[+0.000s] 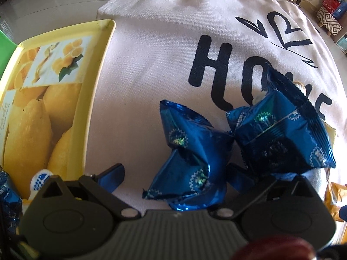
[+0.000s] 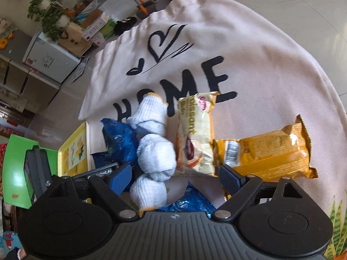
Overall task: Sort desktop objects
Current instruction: 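Move the left gripper to another blue foil packet while the right gripper approaches the white gloves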
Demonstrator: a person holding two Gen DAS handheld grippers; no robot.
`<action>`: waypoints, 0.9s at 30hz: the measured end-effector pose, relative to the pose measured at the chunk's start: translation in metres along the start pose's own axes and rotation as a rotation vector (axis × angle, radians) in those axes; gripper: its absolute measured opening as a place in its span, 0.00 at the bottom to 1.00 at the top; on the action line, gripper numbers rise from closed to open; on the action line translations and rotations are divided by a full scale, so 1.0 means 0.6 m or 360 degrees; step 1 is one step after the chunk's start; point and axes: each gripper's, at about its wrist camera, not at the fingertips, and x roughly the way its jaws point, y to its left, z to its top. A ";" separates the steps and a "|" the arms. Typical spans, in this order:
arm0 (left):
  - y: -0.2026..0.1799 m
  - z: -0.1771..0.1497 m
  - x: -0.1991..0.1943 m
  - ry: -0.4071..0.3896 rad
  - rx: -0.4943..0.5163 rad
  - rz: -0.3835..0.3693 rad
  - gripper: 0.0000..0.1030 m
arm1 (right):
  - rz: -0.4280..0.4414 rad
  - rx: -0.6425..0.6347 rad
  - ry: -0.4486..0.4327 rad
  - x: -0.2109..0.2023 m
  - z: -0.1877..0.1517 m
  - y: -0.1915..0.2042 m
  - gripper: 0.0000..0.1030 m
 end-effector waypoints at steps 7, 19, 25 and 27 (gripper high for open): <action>0.001 0.000 0.005 -0.0005 0.0044 0.0009 1.00 | 0.0047 -0.0209 0.0076 0.027 -0.023 0.041 0.85; 0.011 0.003 0.010 0.0021 0.0100 -0.0005 1.00 | 0.0060 -0.0335 0.0127 0.075 -0.045 0.067 0.67; 0.013 -0.001 0.012 0.0002 0.0128 0.0000 1.00 | 0.0024 -0.0421 0.0135 0.102 -0.052 0.082 0.63; 0.014 0.000 0.013 0.0007 0.0128 0.0000 1.00 | -0.0008 -0.0436 0.0134 0.114 -0.054 0.084 0.62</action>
